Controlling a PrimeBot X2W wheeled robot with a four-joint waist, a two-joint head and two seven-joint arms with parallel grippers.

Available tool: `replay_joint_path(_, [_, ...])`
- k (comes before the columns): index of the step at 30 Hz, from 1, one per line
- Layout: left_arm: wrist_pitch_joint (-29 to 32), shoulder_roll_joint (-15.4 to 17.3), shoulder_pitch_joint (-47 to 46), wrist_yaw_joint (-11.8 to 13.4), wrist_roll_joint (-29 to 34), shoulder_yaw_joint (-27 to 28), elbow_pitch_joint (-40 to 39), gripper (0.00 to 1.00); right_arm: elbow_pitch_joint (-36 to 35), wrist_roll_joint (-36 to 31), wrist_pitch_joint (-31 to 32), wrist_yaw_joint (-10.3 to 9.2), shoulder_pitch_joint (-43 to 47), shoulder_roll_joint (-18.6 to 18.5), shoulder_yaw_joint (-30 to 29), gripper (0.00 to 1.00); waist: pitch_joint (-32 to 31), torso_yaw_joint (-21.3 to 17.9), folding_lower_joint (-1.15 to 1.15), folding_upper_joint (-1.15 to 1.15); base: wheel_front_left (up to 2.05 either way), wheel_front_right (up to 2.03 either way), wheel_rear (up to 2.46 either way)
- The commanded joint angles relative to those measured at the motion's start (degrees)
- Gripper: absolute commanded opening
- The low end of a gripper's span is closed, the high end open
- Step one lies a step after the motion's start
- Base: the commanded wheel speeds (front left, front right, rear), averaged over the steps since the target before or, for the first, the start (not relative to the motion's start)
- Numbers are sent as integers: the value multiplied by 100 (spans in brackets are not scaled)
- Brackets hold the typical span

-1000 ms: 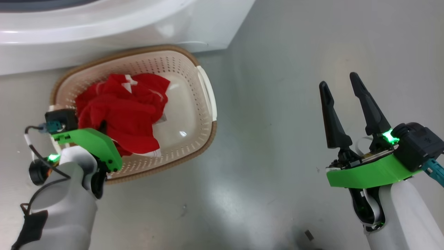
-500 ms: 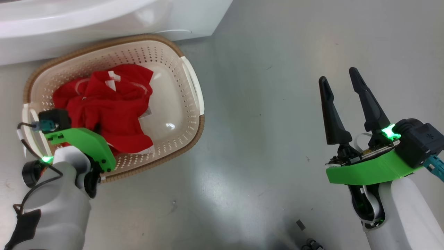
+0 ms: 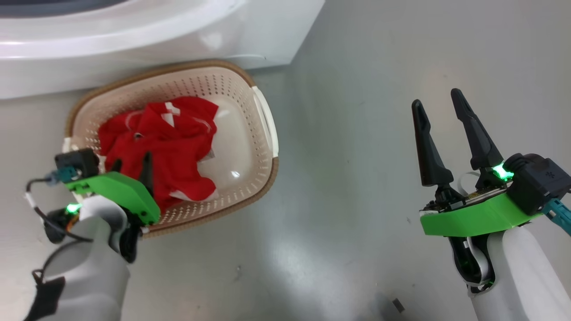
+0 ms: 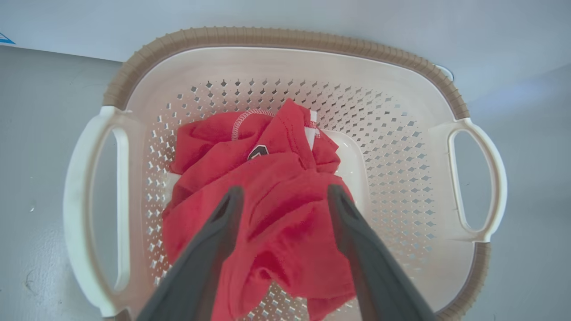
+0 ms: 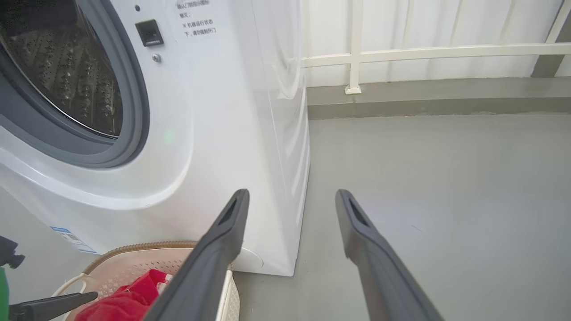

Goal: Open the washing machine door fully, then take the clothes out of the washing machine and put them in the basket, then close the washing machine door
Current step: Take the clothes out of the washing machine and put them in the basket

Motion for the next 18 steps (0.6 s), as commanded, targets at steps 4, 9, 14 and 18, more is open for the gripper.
replay_joint_path(4, [-277,68,423,-65,-135,66,-253,100,-83,-128,-36,36,131,-15,82,100,-434,235,0,0,0,0,0])
replay_joint_path(9, [-438,-11,753,-85,-164,-15,-729,100,-21,-200,-36,36,232,-15,31,100,-775,367,0,0,0,0,0])
replay_joint_path(14, [-471,33,1201,-88,-59,64,-1675,100,56,-269,-36,36,338,-15,-7,100,-1130,487,0,0,0,0,0])
replay_joint_path(18, [-473,65,1787,-19,178,325,-2725,100,113,-298,-36,36,423,-15,-29,100,-1447,550,0,0,0,0,0])
